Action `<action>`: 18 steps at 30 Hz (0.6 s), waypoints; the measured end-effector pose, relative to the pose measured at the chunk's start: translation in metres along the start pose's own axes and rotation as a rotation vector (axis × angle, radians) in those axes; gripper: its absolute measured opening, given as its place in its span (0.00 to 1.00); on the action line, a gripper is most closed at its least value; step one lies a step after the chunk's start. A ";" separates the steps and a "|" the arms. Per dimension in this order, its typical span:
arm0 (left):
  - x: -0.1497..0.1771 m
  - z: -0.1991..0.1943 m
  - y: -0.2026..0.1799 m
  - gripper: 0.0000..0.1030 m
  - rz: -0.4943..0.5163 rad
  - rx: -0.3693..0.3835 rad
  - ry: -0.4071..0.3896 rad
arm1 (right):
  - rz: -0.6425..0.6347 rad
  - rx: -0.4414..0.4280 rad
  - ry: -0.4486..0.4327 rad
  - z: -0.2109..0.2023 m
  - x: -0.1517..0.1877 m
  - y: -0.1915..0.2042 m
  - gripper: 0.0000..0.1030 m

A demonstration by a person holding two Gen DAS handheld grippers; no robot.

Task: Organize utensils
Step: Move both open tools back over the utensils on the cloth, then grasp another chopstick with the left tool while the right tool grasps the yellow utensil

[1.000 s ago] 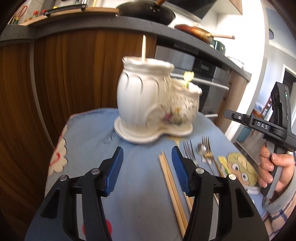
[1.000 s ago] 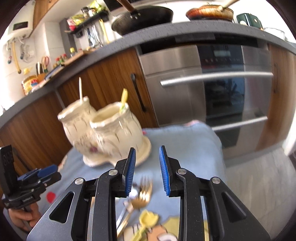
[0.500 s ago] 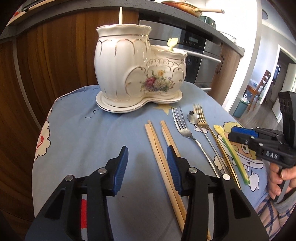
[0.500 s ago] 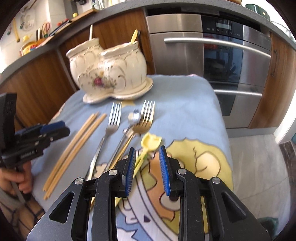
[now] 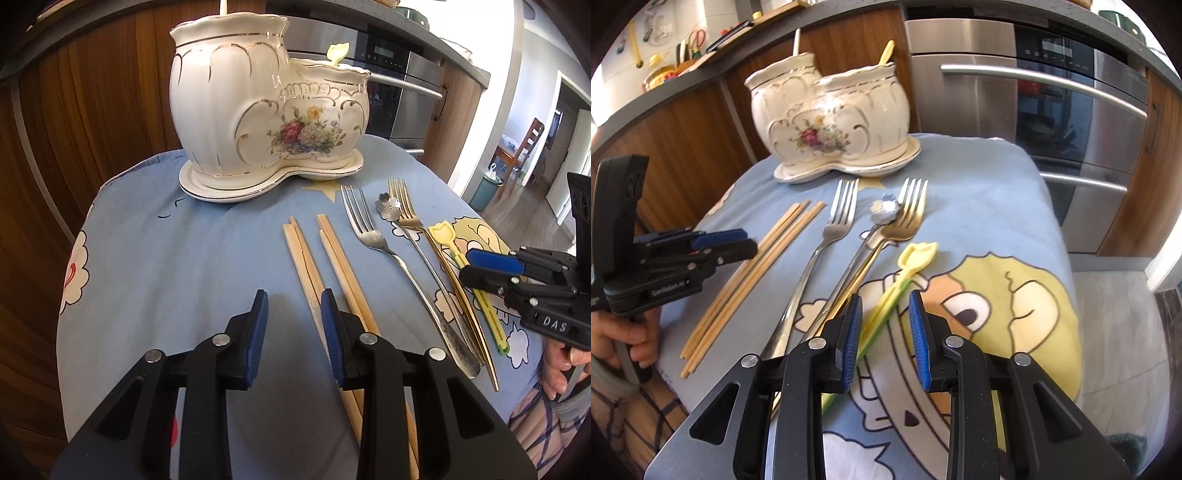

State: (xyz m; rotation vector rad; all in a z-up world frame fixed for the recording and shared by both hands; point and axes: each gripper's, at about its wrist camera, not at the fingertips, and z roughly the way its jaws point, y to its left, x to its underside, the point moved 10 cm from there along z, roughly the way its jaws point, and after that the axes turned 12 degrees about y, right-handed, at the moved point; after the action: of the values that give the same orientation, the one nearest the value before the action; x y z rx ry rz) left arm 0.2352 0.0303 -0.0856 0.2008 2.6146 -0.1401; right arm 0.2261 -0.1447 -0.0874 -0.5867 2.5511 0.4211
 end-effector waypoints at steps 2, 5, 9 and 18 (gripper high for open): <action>0.000 0.001 -0.001 0.25 0.001 0.003 0.002 | -0.003 -0.004 -0.001 0.000 0.000 0.001 0.26; -0.001 0.002 -0.002 0.24 0.008 -0.002 0.003 | -0.006 -0.005 -0.002 0.000 0.000 0.000 0.22; 0.000 0.003 -0.002 0.22 0.011 0.003 0.006 | -0.013 -0.005 0.003 -0.001 -0.001 -0.002 0.18; 0.000 0.002 0.005 0.22 0.032 -0.028 0.032 | -0.076 0.027 0.064 0.000 -0.002 -0.012 0.14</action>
State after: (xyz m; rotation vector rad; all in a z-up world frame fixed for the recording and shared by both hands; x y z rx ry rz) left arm 0.2369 0.0347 -0.0881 0.2364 2.6424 -0.0897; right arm 0.2339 -0.1540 -0.0886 -0.6950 2.5816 0.3462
